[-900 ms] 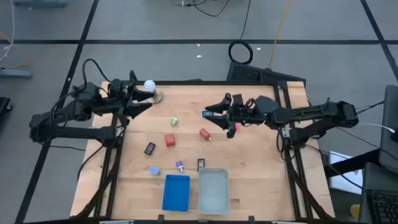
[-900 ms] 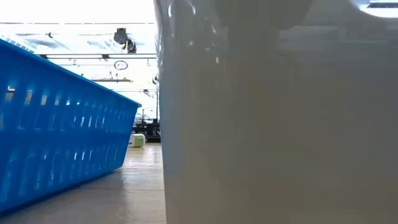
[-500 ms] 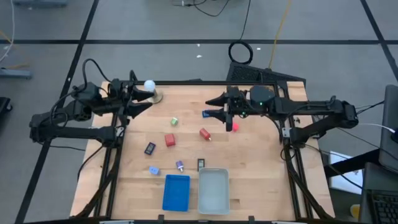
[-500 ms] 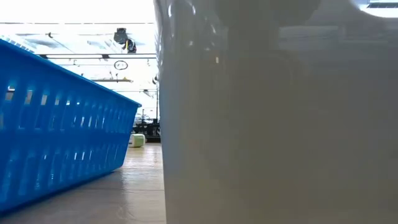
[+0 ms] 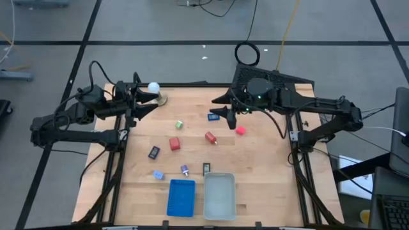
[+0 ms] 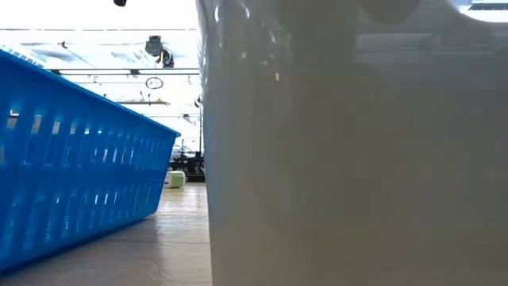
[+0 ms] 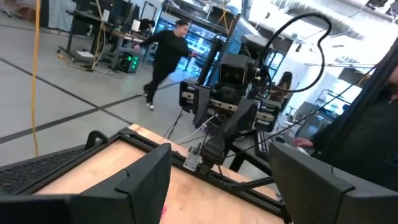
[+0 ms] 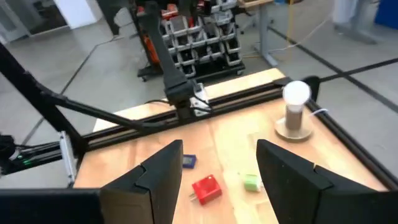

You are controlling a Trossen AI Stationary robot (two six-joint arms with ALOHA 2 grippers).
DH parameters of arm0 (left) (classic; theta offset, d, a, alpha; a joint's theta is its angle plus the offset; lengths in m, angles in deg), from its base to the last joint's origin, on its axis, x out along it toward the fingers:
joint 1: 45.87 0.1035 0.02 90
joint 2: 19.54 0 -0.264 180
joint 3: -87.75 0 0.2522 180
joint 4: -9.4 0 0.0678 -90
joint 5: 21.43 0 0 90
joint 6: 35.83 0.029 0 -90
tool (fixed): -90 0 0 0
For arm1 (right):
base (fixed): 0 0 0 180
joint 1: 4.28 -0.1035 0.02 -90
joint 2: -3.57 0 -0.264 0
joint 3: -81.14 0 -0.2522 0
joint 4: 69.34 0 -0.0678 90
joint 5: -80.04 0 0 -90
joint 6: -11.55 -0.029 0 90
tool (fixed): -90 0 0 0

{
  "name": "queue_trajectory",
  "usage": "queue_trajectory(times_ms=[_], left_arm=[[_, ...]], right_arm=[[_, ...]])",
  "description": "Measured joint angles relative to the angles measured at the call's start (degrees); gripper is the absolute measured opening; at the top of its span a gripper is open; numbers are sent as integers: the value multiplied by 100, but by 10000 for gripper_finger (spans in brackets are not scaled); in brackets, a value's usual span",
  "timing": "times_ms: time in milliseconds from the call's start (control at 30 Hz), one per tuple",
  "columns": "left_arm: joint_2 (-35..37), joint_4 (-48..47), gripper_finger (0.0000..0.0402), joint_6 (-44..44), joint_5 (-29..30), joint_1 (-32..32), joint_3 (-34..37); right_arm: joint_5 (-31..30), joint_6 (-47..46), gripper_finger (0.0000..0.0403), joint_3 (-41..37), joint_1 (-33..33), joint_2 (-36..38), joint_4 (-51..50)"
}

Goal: Pick & Place Office items
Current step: Put the right red charger adapter into the gray bin

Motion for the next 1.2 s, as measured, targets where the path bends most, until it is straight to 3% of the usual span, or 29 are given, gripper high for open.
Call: queue_trajectory(times_ms=[367,833,967,1200], left_arm=[[1,-391,271,26,313,4,0],[-1,-1495,271,-54,749,7,0],[1,-1507,271,-54,769,7,0],[-1,-1549,271,-78,878,7,0]], right_arm=[[137,53,196,216,123,-422,-686],[408,-602,196,288,285,-705,-1486],[262,-408,196,997,282,-1208,-2475],[131,-339,196,3231,187,-2737,-4074]])
